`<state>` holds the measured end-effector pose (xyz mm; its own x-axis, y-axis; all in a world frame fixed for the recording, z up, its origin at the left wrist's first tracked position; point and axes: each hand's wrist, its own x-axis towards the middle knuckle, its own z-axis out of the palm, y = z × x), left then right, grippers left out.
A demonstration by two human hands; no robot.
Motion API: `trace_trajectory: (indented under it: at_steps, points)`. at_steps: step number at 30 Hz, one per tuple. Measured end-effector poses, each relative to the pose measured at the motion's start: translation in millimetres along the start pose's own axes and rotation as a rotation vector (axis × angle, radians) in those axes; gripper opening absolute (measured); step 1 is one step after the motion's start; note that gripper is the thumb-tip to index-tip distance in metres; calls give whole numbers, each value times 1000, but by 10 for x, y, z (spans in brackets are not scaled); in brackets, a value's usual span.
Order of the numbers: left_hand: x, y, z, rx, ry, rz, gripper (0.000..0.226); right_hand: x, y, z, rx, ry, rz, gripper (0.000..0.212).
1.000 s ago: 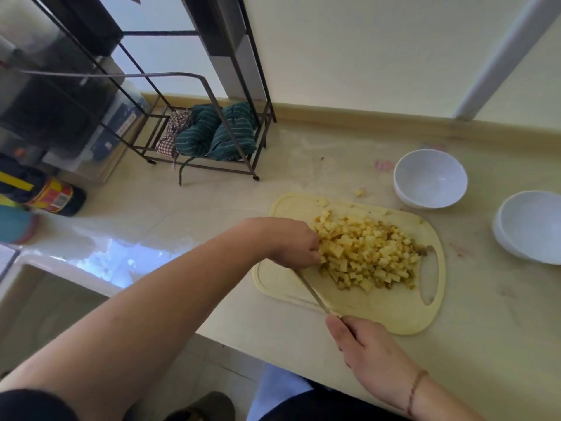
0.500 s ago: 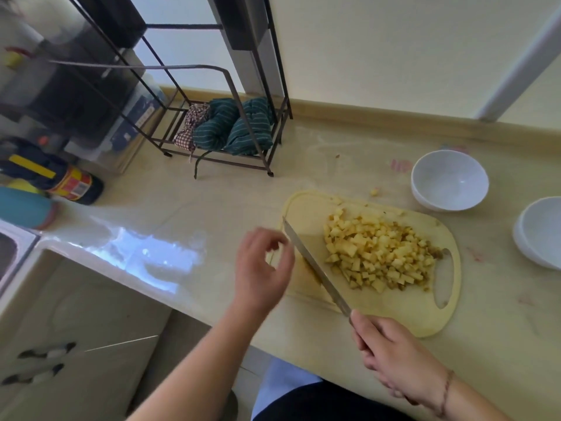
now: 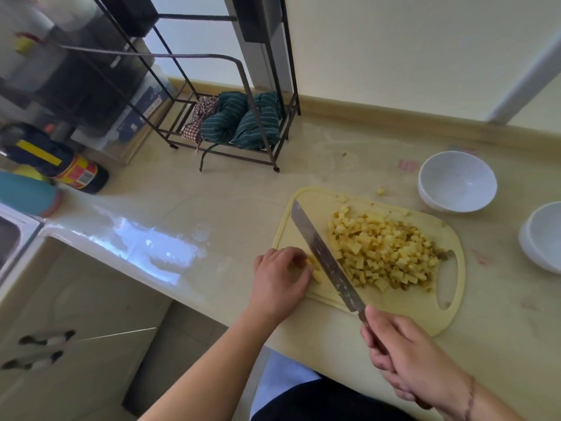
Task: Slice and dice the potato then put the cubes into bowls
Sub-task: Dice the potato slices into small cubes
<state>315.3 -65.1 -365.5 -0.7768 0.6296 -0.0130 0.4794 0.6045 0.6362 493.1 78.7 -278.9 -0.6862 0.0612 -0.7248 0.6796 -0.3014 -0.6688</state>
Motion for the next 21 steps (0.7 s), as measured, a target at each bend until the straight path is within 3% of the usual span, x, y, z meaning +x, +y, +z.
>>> trace_trajectory:
  at_steps: [2,5,8,11,15,21]
  points:
    - [61,-57,-110,51,-12,183,27,-71,-10,-75,40,4,-31,60]
    - [261,-174,-229,211,-178,487,42,-126,-12,-164,93,31,-37,58]
    - [442,-226,-242,304,-332,655,37,-135,-2,-216,107,52,-29,61]
    - [520,-240,-234,326,-306,768,26,-141,13,-226,105,51,-21,61]
    - [463,-275,-192,316,-230,728,31,-143,53,-201,83,47,-6,62]
    - [322,-327,-93,117,-231,606,19,-121,71,-176,33,32,12,61]
